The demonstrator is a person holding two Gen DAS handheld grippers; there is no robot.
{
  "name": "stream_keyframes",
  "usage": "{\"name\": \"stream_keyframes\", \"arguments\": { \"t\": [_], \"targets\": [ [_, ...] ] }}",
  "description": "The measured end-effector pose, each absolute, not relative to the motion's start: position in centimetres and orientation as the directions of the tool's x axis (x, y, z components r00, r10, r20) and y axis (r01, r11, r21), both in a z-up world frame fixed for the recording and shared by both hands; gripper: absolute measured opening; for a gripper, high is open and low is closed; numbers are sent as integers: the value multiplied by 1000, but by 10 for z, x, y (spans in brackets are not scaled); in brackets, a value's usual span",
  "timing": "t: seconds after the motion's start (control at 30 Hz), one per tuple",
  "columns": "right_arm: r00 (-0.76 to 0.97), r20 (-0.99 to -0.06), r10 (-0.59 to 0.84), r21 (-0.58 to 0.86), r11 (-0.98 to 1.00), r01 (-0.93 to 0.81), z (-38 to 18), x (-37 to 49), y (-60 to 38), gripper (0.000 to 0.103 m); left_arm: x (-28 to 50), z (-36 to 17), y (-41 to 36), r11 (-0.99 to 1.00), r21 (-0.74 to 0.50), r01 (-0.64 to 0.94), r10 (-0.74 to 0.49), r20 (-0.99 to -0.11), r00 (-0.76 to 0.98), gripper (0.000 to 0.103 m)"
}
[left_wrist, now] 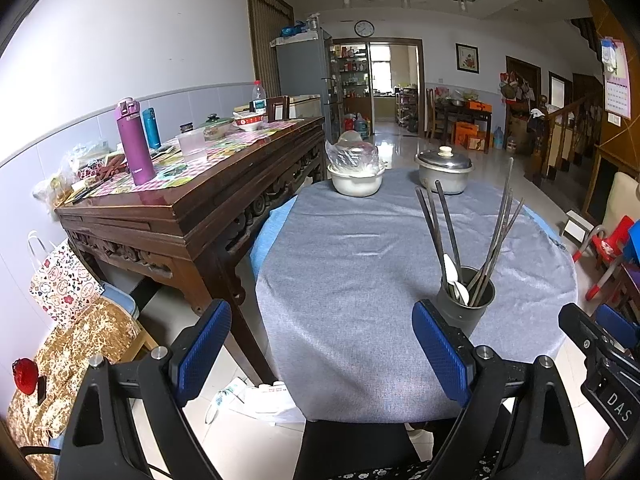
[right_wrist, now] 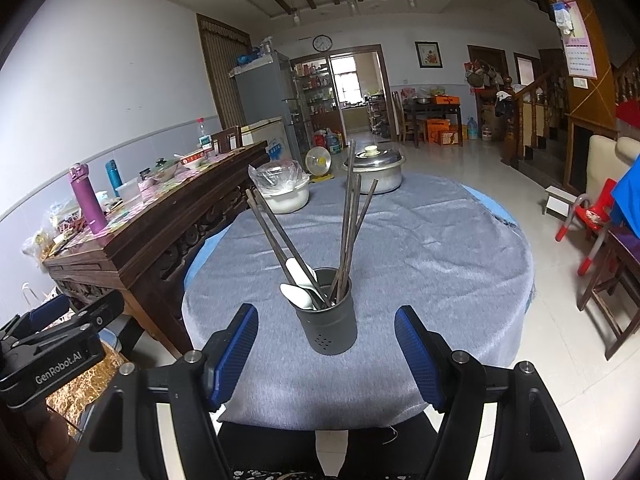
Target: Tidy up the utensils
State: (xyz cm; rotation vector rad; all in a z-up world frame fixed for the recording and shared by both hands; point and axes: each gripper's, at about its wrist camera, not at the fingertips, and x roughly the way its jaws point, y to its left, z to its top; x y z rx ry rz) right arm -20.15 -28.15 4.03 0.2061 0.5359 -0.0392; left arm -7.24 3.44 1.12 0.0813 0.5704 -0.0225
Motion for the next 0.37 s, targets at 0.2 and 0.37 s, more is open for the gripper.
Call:
{"name": "stream_keyframes", "arguments": {
  "t": [0.2, 0.37],
  "targets": [
    [858, -513, 20, 176, 981, 82, 42, -193, -281, 74, -64, 8, 34, 997, 65, 37, 5, -549, 836, 92],
    [840, -543, 18, 208, 972, 114, 32, -173, -303, 74, -36, -2, 32, 998, 40, 48, -16, -577, 816, 92]
  ]
}}
